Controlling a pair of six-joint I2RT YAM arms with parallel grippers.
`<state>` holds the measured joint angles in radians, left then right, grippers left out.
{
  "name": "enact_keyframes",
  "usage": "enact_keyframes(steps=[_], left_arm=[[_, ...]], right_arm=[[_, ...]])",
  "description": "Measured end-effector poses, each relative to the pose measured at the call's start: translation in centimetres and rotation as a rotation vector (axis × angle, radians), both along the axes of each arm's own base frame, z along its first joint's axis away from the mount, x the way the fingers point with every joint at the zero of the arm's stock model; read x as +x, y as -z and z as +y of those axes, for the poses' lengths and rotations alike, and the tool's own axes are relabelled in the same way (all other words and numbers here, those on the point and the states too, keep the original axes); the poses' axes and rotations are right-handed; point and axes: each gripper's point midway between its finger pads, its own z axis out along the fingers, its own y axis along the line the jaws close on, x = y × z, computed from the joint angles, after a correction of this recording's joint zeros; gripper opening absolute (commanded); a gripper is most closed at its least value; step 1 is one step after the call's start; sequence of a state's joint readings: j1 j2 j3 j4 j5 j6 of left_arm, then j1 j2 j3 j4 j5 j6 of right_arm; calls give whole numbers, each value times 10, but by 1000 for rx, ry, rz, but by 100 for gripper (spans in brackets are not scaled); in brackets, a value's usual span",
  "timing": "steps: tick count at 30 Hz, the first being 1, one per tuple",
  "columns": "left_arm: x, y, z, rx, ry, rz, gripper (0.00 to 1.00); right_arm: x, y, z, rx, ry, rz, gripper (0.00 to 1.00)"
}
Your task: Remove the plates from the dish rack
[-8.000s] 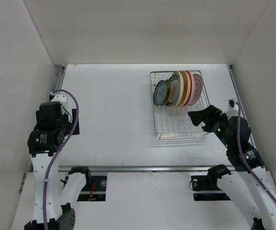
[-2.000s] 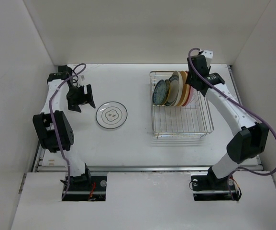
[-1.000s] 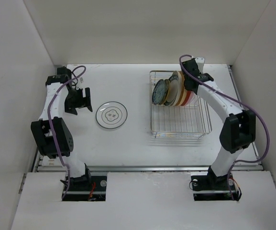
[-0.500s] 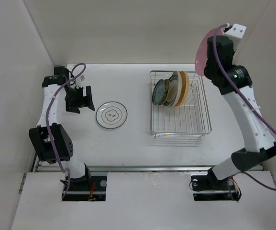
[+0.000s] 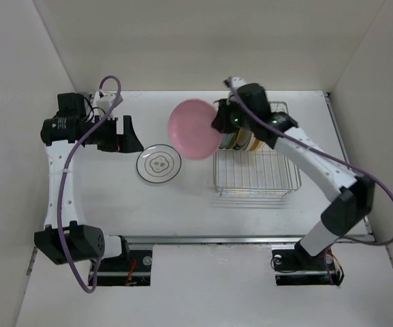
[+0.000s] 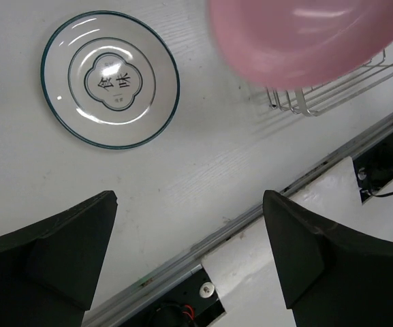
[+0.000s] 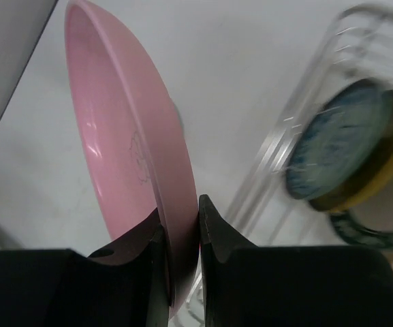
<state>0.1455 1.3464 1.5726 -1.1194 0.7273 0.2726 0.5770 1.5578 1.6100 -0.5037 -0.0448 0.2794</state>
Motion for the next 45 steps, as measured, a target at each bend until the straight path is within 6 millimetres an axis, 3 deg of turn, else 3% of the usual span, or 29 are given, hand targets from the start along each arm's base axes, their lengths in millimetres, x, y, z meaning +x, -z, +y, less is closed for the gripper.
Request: enact_keyframes(steps=[3,5,8,12,15,16,20,26,27,30,31,33,35,40,45], left_arm=[[-2,-5,-1,5,4,-35,86],[-3,-1,-2,18,12,-29,86],[-4,17,-5,41,34,14,86],[-6,48,2,94,25,92,85],[-8,55,2,88,32,118,74],[-8,54,1,84,41,116,54],[-15,50,-10,34,79,125,0],[-25,51,-10,25,80,166,0],[-25,51,-10,23,76,168,0],[-25,50,-10,14,63,176,0],[-25,50,-11,11,58,178,0],[-24,48,-12,0,47,183,0],[-23,45,-14,-17,37,189,0],[-9,36,-22,-106,2,199,0],[16,34,-12,-172,-90,197,0]], right_arm=[[-22,58,59,14,-211,148,0],[-41,75,83,33,-318,203,0],[-64,66,109,98,-445,209,0],[-76,37,132,214,-566,148,0],[-78,34,136,236,-595,136,0],[-78,36,137,241,-599,143,0],[-77,42,144,251,-606,156,0],[-73,49,146,254,-619,151,7],[-73,48,146,255,-622,148,15],[-72,48,146,255,-618,147,26],[-72,48,146,255,-615,147,37],[-69,47,147,259,-594,147,40],[-66,46,146,260,-573,144,51],[-55,43,141,262,-509,137,62],[-31,32,120,258,-382,100,68]])
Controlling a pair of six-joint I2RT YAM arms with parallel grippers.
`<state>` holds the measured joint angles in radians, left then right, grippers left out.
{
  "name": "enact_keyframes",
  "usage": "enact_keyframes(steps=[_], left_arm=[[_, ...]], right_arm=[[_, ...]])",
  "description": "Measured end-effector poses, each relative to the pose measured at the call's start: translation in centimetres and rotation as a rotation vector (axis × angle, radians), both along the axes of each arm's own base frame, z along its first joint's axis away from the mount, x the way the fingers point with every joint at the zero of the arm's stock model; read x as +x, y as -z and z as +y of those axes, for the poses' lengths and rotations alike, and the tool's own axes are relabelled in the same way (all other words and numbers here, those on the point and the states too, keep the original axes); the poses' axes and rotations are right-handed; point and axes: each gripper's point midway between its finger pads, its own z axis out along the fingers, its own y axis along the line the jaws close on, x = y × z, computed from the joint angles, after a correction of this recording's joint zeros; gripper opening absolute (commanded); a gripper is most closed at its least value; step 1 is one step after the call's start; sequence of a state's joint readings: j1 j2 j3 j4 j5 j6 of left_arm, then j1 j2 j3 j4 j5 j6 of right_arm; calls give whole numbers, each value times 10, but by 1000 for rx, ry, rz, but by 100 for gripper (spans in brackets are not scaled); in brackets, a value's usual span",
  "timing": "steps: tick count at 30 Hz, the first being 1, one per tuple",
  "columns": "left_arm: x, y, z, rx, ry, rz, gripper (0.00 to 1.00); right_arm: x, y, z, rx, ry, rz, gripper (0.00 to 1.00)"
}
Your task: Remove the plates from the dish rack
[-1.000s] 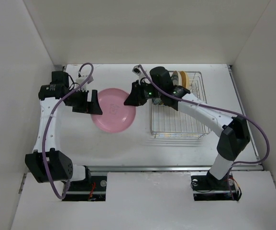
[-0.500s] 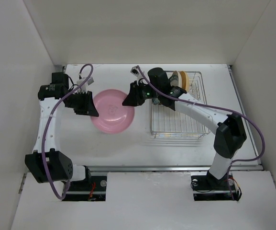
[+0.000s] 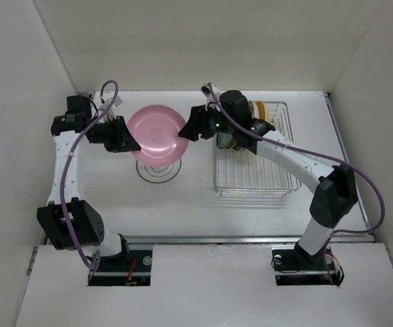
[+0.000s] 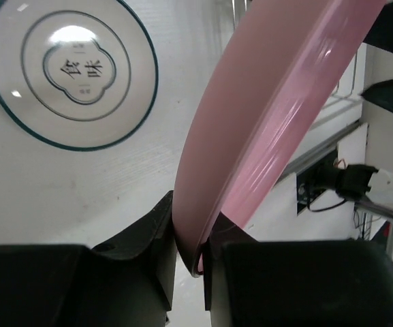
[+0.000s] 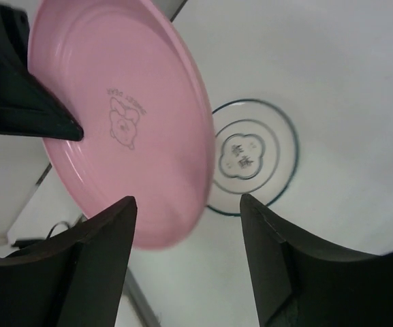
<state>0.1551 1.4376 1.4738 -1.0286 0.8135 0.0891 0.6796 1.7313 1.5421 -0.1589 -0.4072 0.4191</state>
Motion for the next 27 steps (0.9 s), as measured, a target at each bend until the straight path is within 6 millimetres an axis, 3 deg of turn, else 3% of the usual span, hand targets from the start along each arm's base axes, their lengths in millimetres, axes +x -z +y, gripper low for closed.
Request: enact_keyframes(steps=[6,11,14,17,21,27], left_arm=[[53,17,41,-57,-211,62,0],[112,52,91,-60,-383,118,0],[142,80,116,-63,-465,149,0],[166,113,138,-94,-552,199,0],[186,153,169,-68,-634,251,0],[186,186,190,-10,-685,306,0]], right_arm=[[32,-44,-54,-14,264,-83,73],[27,-99,-90,21,388,-176,75],[25,-116,-108,15,454,-197,76],[29,-118,-130,-30,546,-190,77],[41,-99,-175,-143,720,-139,79],[50,-83,-252,-282,990,-98,79]])
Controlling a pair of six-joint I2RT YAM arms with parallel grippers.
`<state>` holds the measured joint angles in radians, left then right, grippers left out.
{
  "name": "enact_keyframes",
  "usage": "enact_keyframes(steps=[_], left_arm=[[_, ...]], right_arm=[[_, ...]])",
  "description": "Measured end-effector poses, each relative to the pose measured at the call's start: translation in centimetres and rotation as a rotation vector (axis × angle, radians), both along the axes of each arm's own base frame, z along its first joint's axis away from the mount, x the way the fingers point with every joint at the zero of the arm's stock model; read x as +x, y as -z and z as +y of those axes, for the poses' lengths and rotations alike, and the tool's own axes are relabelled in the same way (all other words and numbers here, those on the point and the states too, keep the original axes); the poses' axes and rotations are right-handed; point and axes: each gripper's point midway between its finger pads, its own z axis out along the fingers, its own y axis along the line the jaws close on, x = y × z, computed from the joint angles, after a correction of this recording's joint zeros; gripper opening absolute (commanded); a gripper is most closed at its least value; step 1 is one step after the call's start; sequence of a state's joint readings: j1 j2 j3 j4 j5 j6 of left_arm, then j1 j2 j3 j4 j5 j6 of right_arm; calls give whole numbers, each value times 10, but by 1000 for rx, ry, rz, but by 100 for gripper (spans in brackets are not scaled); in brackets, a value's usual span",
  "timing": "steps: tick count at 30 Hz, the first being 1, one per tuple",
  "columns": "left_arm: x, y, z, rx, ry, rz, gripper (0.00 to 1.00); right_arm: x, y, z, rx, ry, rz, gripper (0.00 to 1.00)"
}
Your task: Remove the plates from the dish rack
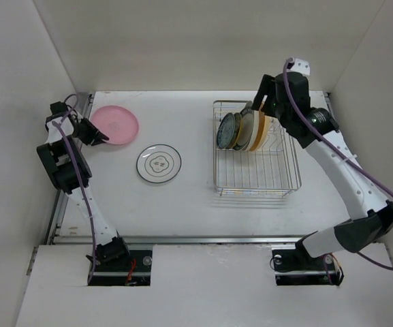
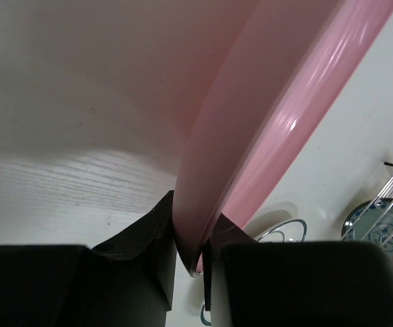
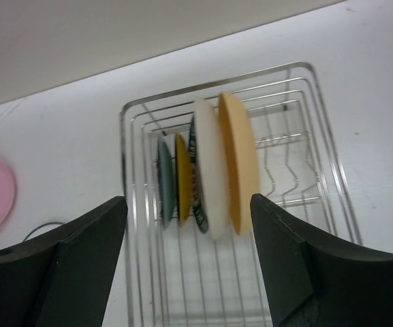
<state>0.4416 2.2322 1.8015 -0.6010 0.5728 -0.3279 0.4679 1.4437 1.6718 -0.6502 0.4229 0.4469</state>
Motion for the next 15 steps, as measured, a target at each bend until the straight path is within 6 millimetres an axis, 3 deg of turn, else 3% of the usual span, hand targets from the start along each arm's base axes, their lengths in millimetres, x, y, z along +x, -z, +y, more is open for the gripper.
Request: enact_keyframes(steps=[2,7,11,15], left_arm=[[2,4,0,-8,4,3,1],[1,8,2,6,-2,16,32],[-7,16,4,27,-17,70,42],[-20,21,4,31,-24,132,46]], right_arm=[[1,2,-17,-20,60,7,76],[3,16,-43,-58,144,43,66],[13,38,-49,-88,173,93,63],[27,66,-48,-123,184,155,62]])
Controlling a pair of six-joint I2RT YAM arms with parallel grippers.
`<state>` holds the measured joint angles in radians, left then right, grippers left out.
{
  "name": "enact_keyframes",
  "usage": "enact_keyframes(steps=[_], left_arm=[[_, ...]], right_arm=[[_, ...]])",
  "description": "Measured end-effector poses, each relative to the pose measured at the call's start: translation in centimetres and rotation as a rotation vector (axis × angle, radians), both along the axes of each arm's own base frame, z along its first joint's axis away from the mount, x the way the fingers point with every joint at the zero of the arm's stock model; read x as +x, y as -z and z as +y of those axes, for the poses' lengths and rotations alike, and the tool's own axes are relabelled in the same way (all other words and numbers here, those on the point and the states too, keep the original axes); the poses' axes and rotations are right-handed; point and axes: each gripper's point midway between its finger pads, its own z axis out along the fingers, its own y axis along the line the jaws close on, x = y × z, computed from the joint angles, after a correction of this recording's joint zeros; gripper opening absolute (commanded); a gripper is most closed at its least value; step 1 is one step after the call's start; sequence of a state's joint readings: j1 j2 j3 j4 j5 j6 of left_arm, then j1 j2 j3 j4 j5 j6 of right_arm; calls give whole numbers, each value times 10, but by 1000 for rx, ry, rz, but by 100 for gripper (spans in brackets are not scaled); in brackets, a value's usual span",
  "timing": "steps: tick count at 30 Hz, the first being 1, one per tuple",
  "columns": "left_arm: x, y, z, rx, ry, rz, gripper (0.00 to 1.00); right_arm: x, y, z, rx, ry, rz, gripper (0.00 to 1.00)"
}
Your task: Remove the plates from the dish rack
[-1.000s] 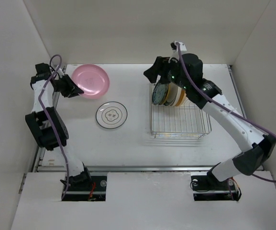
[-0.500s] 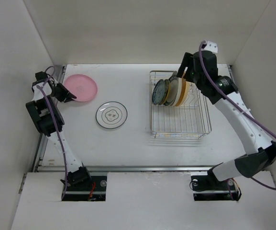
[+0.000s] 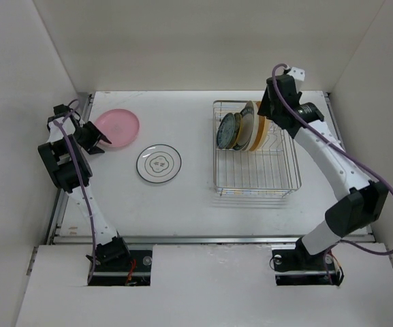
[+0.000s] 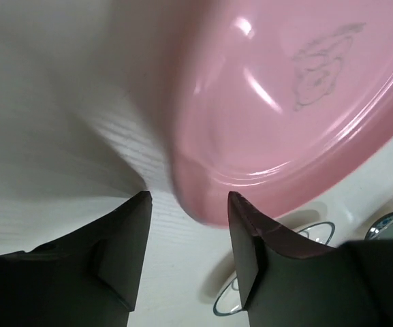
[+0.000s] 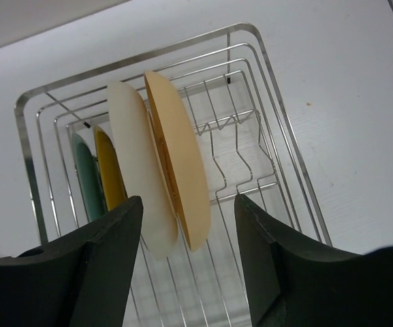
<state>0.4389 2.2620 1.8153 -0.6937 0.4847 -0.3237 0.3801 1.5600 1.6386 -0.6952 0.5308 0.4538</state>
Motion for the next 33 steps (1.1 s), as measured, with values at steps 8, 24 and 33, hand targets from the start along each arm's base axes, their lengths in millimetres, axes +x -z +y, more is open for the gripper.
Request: enact_keyframes(steps=[8,24,33], left_arm=[[-24,3,-6,-6,30,83,47],[-71,-133,-35,210,244,-153,50],[-101,-185,-54,288,382,-236,55]], right_arm=[[16,42,2,-44,15,88,62],[45,104,-4,-41,38,185,32],[33,98,-13,-124,26,212,0]])
